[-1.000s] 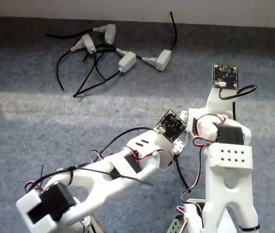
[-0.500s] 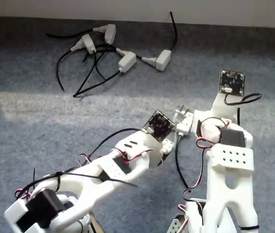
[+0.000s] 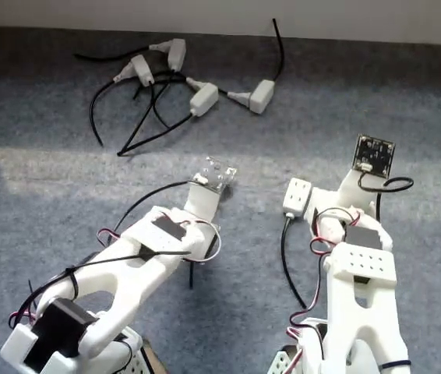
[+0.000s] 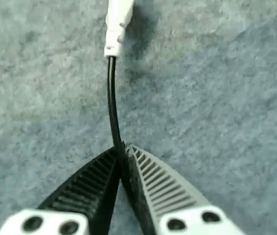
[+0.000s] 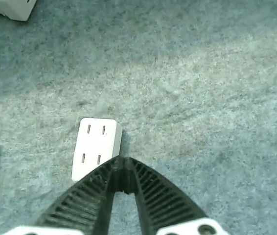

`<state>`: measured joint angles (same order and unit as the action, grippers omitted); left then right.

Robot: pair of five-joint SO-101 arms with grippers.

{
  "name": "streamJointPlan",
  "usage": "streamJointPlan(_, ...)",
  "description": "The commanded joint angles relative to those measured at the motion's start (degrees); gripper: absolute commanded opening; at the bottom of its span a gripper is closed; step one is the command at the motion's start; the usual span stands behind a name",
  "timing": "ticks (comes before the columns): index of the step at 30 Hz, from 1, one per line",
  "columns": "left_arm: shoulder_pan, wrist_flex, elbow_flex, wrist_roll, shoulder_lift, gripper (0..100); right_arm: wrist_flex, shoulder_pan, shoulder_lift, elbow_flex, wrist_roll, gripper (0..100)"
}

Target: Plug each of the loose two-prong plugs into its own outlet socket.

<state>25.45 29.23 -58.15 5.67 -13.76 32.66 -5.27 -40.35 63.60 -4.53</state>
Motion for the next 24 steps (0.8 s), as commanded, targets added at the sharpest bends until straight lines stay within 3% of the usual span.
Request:
streamJointPlan(1,-1.71,10.73,2.42,0.0,-2.07,9,-3.03,-0.4,-1.63,0.48,-0.7,1.1)
streamJointPlan(5,-5.41,10.55,2.77,0.09,-1.98,25,-3.03,1.01,-1.63,0.75,-0.7,6.8)
streamJointPlan(8,-7.08,10.46,3.47,0.09,-2.42,32,-2.95,2.77,-1.63,0.92,-0.7,10.7)
streamJointPlan(13,-8.92,10.2,9.27,0.09,-1.98,33,-2.95,3.47,-1.63,0.92,-0.53,10.9)
streamJointPlan(19,-8.92,3.16,14.37,0.09,-1.63,33,-2.95,3.47,-1.63,1.27,-0.53,10.9)
streamJointPlan(24,-8.92,1.85,22.9,0.0,8.75,33,-5.32,3.56,-1.63,2.68,-0.44,10.9)
